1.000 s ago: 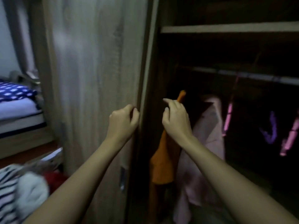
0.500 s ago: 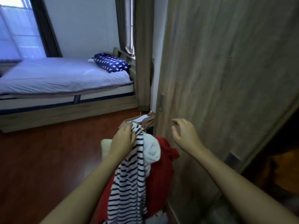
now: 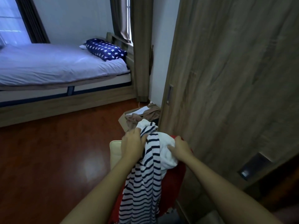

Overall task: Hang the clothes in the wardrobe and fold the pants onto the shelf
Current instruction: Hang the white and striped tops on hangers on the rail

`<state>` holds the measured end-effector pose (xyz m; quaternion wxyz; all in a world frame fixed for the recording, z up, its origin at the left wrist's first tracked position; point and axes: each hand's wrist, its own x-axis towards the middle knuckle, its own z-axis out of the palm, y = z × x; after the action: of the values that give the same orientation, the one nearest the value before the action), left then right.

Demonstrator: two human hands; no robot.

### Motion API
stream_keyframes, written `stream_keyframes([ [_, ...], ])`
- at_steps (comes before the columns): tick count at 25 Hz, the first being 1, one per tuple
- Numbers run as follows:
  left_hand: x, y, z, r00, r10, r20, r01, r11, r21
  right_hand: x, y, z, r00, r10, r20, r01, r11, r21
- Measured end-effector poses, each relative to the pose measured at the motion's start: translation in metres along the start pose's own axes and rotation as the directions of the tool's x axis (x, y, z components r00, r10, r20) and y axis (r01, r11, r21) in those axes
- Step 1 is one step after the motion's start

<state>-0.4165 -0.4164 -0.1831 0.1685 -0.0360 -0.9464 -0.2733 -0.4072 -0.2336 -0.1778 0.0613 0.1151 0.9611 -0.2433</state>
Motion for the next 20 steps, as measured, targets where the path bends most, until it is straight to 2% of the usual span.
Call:
stream_keyframes([
  [1, 0.003, 0.001, -0.006, 0.999, 0.015, -0.046, -0.017, 0.999, -0.041, -0.001, 0.000, -0.003, 0.997, -0.068, -0.030, 0.069, 0.997, 0.029],
  [3, 0.016, 0.010, -0.023, 0.992, 0.108, -0.059, -0.120, 0.956, -0.269, -0.005, -0.005, -0.010, 0.971, -0.225, -0.079, 0.233, 0.967, 0.101],
  [5, 0.039, 0.027, -0.041, 0.935, 0.337, 0.112, -0.276, 0.887, -0.370, -0.013, -0.015, -0.021, 0.923, -0.371, -0.106, 0.381, 0.918, 0.110],
  [7, 0.059, 0.042, -0.052, 0.759, 0.511, 0.404, -0.406, 0.856, -0.319, -0.024, -0.028, -0.033, 0.877, -0.447, -0.177, 0.471, 0.873, 0.127],
  [8, 0.065, 0.046, -0.056, 0.661, 0.525, 0.536, -0.459, 0.848, -0.265, -0.030, -0.033, -0.041, 0.860, -0.460, -0.223, 0.495, 0.857, 0.142],
  [9, 0.069, 0.048, -0.059, 0.600, 0.510, 0.617, -0.503, 0.840, -0.204, -0.035, -0.037, -0.050, 0.850, -0.454, -0.266, 0.503, 0.850, 0.158],
  [10, 0.071, 0.048, -0.061, 0.598, 0.494, 0.631, -0.538, 0.831, -0.142, -0.041, -0.039, -0.059, 0.849, -0.428, -0.308, 0.494, 0.850, 0.182],
  [11, 0.071, 0.049, -0.065, 0.631, 0.494, 0.598, -0.559, 0.824, -0.090, -0.046, -0.039, -0.069, 0.852, -0.392, -0.348, 0.477, 0.854, 0.206],
  [14, 0.068, 0.052, -0.079, 0.763, 0.534, 0.364, -0.561, 0.827, -0.038, -0.064, -0.040, -0.100, 0.837, -0.292, -0.464, 0.444, 0.856, 0.264],
  [16, 0.062, 0.051, -0.090, 0.778, 0.553, 0.298, -0.584, 0.812, 0.019, -0.078, -0.044, -0.122, 0.823, -0.249, -0.510, 0.452, 0.831, 0.324],
  [18, 0.053, 0.043, -0.096, 0.818, 0.466, 0.337, -0.534, 0.833, 0.144, -0.094, -0.046, -0.143, 0.823, -0.204, -0.530, 0.438, 0.822, 0.365],
  [20, 0.043, 0.034, -0.105, 0.886, 0.375, 0.273, -0.425, 0.892, 0.155, -0.108, -0.039, -0.158, 0.808, -0.215, -0.549, 0.425, 0.857, 0.290],
])
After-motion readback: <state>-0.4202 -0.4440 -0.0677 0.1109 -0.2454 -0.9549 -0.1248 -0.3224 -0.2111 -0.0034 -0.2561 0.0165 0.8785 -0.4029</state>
